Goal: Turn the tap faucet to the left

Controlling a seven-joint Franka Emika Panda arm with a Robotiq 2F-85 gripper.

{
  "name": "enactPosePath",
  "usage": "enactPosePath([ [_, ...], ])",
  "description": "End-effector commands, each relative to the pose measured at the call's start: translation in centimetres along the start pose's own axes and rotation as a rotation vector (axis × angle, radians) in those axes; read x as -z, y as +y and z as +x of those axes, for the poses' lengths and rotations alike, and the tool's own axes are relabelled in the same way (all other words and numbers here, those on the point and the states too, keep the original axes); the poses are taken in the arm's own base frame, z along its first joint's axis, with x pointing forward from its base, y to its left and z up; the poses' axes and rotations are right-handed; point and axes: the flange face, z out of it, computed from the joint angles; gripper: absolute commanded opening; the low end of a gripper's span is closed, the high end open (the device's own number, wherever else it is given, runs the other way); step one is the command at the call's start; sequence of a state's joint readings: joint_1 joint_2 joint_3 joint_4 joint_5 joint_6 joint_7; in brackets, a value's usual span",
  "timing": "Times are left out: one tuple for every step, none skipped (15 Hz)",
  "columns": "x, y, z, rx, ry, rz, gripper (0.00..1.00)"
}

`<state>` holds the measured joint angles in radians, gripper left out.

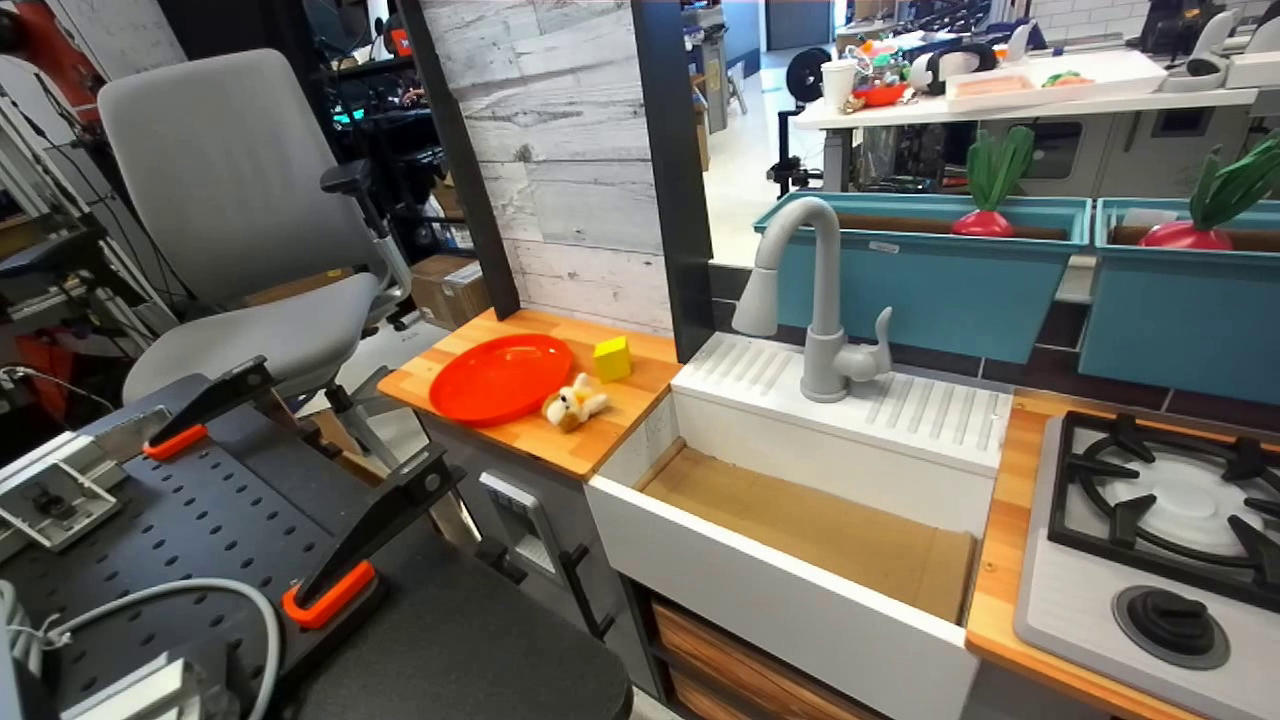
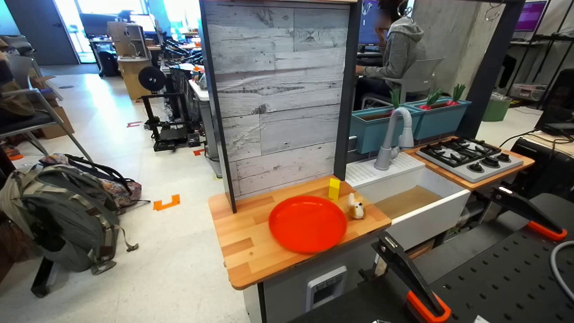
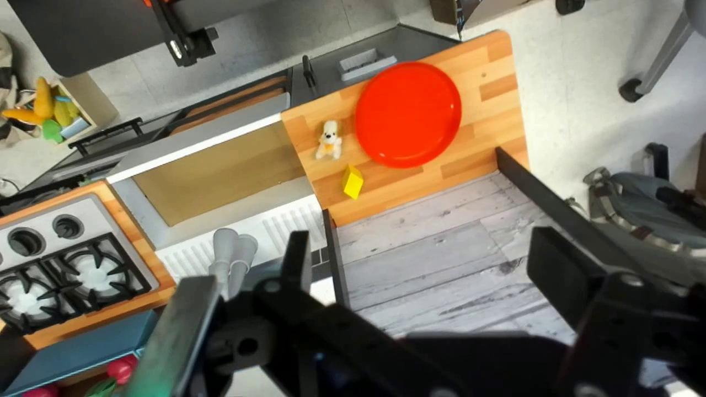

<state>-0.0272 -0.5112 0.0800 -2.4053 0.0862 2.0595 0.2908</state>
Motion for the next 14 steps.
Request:
enactPosePath([
  [-3.2,4.5,7.2,-0.073,-0.001,0.018,1.0],
  [-4.5,6.0,8.7,-0.104,-0.019,0.024,1.0],
  [-5.9,7.4,10.3,-0.131,-0.035,0.023,1.0],
  [-7.2,8.7,11.8,-0.155,-0.047,0.021,1.0],
  [-8.7,9.8,13.3,-0.173,-0.056,0.021,1.0],
  [-10.1,10.9,14.5,-0.198,-0.06,0.013,1.0],
  [-11.6,11.8,15.8,-0.215,-0.074,0.012,1.0],
  [-13.2,12.7,16.7,-0.232,-0.08,0.002,1.0],
  [-14.6,13.3,17.6,-0.241,-0.091,-0.007,1.0],
  [-16.0,13.9,18.1,-0.249,-0.096,-0.019,1.0],
  [-17.3,14.4,18.7,-0.251,-0.102,-0.031,1.0],
  [-18.7,14.8,19.0,-0.255,-0.112,-0.042,1.0],
  [-20.0,15.3,19.2,-0.259,-0.136,-0.053,1.0],
  [-21.3,15.6,19.4,-0.267,-0.151,-0.07,1.0],
])
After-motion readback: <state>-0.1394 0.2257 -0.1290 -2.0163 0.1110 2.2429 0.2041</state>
